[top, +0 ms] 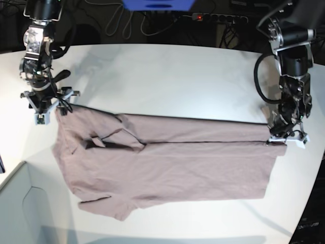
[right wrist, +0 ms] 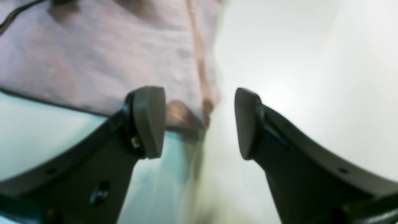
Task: Layout the t-shirt on the table in an organized manner, then fold the t-shirt properly
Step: 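Open the right gripper and regrasp the shirt edge, then lift the shirt high with both grippers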
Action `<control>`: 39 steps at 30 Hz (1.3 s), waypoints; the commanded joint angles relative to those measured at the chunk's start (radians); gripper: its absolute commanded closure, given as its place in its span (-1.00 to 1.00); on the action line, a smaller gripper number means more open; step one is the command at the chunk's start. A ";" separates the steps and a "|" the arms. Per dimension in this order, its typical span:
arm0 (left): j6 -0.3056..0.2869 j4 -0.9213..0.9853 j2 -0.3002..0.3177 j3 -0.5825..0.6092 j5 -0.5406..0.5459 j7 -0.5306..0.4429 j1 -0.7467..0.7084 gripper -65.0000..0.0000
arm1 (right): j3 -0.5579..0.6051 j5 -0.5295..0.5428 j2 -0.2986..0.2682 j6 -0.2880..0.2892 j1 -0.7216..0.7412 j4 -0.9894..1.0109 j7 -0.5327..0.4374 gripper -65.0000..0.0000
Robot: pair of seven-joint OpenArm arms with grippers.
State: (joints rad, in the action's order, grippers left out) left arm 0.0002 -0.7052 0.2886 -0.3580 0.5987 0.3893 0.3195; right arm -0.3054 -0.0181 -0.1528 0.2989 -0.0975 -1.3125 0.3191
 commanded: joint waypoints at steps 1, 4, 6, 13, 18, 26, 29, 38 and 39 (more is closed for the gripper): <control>0.001 -0.015 0.025 -0.002 0.000 -0.003 0.017 1.00 | 0.001 0.011 -0.011 0.000 0.015 -0.012 -0.021 -0.09; 0.001 -0.014 0.030 -0.002 0.000 -0.003 0.017 1.00 | 0.005 0.011 -0.011 0.000 0.025 0.043 -0.021 -0.09; 0.001 -0.012 0.030 -0.002 -0.001 -0.003 0.016 1.00 | 0.005 0.011 -0.011 0.000 0.043 0.096 -0.021 -0.08; 0.001 -0.026 0.036 -0.002 0.005 0.006 -0.007 1.00 | 0.022 0.013 -0.032 0.001 0.041 0.120 -0.021 0.88; 0.001 -0.175 0.036 -0.002 0.005 0.007 -0.069 1.00 | 0.025 0.013 -0.064 0.001 0.031 0.055 -0.015 1.00; 0.005 -0.356 0.064 -0.005 0.007 0.101 -0.078 1.00 | 0.028 0.013 -0.109 0.001 0.008 -0.221 -0.008 1.00; 0.004 -0.364 0.064 -0.005 0.007 0.144 -0.010 1.00 | 0.031 0.013 -0.118 0.001 0.075 -0.266 0.062 1.00; 0.002 -0.380 0.064 -0.005 0.008 0.216 0.033 1.00 | 0.028 0.013 -0.121 0.001 0.135 -0.316 0.156 1.00; 0.002 -0.399 0.064 -0.005 0.008 0.221 0.028 1.00 | 0.028 0.013 -0.121 0.001 0.121 -0.319 0.154 1.00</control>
State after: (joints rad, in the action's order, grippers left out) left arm 0.0067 -1.0733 0.3332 -0.3580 0.6003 0.6407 0.3141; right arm -0.2687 -0.0017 -0.2577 0.3103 0.0132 -1.6108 0.4973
